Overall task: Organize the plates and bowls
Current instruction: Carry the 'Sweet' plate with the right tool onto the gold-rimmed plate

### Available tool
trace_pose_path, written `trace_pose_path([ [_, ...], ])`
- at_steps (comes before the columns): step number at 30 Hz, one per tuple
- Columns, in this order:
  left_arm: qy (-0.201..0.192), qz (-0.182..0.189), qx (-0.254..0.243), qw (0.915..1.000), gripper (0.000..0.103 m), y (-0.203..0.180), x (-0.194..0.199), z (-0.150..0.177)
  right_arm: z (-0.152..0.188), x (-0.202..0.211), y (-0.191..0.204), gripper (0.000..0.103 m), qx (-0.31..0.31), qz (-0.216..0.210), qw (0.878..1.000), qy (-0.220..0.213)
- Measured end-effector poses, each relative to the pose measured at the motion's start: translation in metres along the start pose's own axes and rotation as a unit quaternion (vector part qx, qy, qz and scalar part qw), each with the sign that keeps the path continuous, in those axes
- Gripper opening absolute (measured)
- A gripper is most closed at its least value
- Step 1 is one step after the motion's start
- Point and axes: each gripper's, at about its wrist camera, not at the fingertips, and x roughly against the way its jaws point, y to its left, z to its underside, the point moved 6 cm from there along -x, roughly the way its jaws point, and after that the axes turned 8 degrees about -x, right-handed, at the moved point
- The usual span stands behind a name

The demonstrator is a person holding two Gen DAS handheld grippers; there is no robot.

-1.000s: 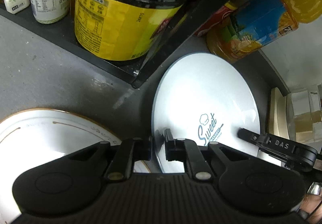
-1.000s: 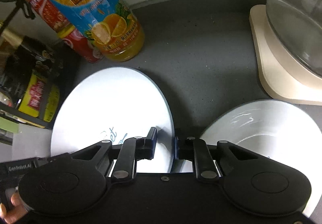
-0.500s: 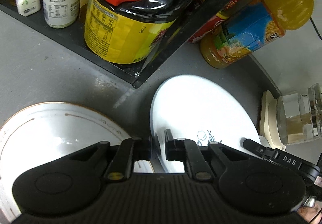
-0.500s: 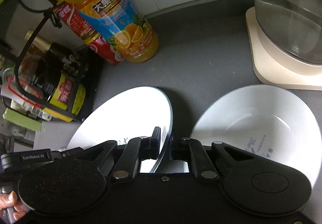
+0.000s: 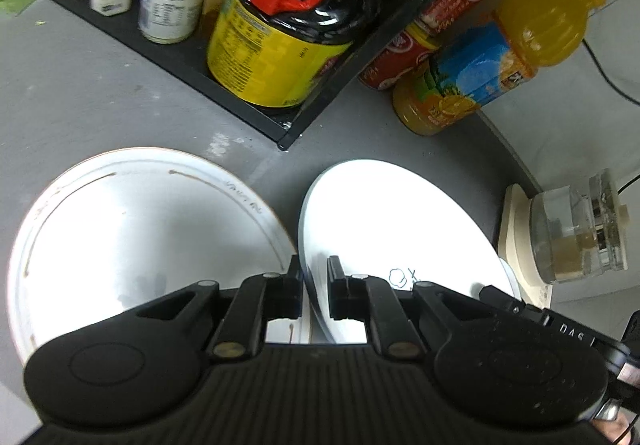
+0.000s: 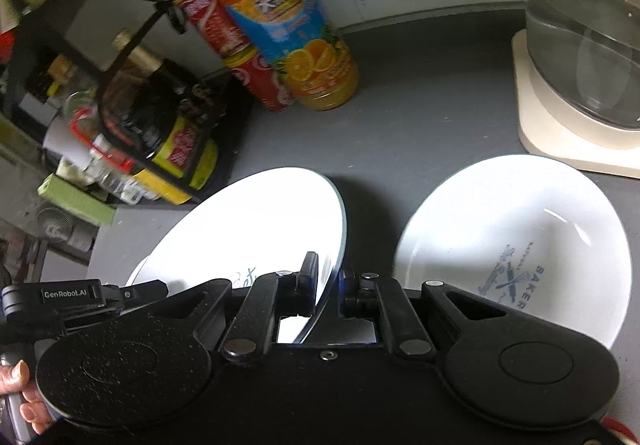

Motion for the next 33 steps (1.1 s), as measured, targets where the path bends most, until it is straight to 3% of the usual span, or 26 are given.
trace_pose_path([
  [19,-0.040,-0.041,0.054,0.9969,0.010,0.042,0.058,0.030,0.032,-0.012,0.052,0.010,0.058,-0.048,0.997,0.031],
  [28,-0.037,-0.060,0.078,0.9945,0.010,0.076,0.066,0.038,0.045,-0.024,0.082,0.010,0.076,-0.046,0.995,0.035],
  [33,-0.024,-0.064,0.085,0.9940,0.010,0.096,0.063,0.045,0.056,-0.033,0.095,0.010,0.097,-0.025,0.994,0.037],
])
